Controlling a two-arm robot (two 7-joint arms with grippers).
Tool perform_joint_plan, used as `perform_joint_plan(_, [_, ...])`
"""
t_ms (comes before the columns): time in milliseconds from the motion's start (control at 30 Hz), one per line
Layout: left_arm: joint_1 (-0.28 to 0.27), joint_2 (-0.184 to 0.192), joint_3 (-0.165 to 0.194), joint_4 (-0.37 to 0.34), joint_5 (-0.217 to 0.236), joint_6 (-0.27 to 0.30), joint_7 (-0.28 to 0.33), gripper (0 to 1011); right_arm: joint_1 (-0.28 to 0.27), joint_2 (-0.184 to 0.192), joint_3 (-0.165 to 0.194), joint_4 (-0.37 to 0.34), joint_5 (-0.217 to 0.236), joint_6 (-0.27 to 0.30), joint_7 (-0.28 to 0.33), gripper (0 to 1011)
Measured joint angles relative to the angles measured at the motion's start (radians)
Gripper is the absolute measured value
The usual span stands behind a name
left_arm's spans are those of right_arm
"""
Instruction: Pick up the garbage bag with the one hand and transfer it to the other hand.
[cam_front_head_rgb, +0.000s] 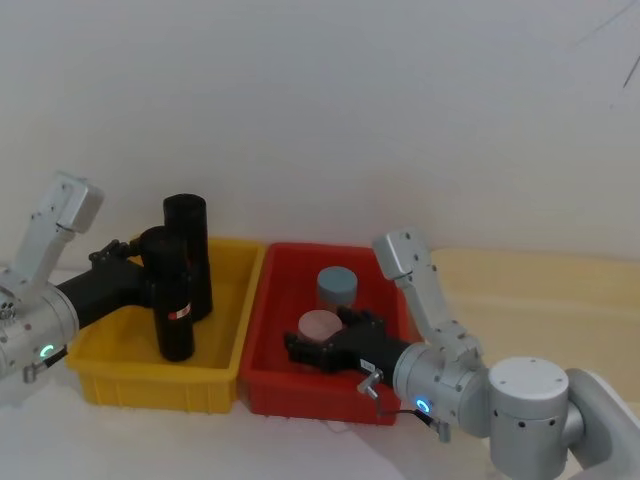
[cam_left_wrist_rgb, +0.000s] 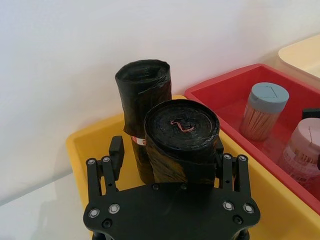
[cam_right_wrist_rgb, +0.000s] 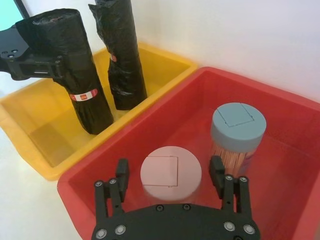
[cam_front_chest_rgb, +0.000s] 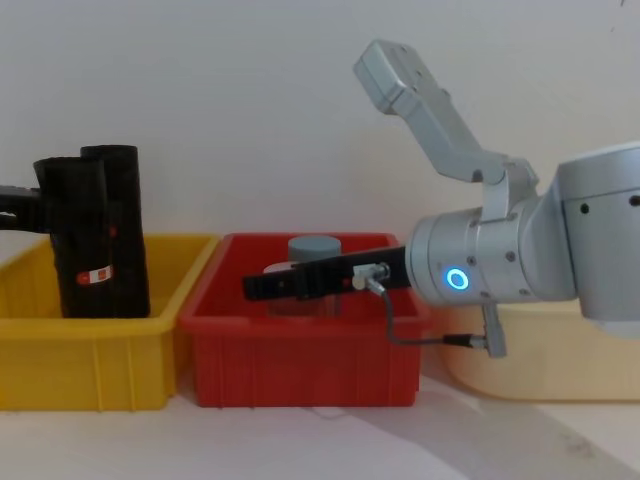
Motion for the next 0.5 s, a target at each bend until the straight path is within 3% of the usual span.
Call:
perform_joint_plan(200, [0.000, 0.000, 0.000, 0.000, 0.000, 0.000, 0.000, 947, 0.005, -0.004, -0.002, 0.011, -0.002, -0.006, 0.001, 900])
perform_joint_plan(433, [0.000, 0.000, 0.000, 0.000, 0.000, 0.000, 0.000, 739, 0.009, -0.007, -0.003, 0.021, -0.004, -0.010, 0.003, 676])
perform_joint_plan(500, [0.000, 0.000, 0.000, 0.000, 0.000, 0.000, 0.000, 698, 0.009, -0.007, -0.003, 0.022, -0.004, -0.011, 0.003, 655])
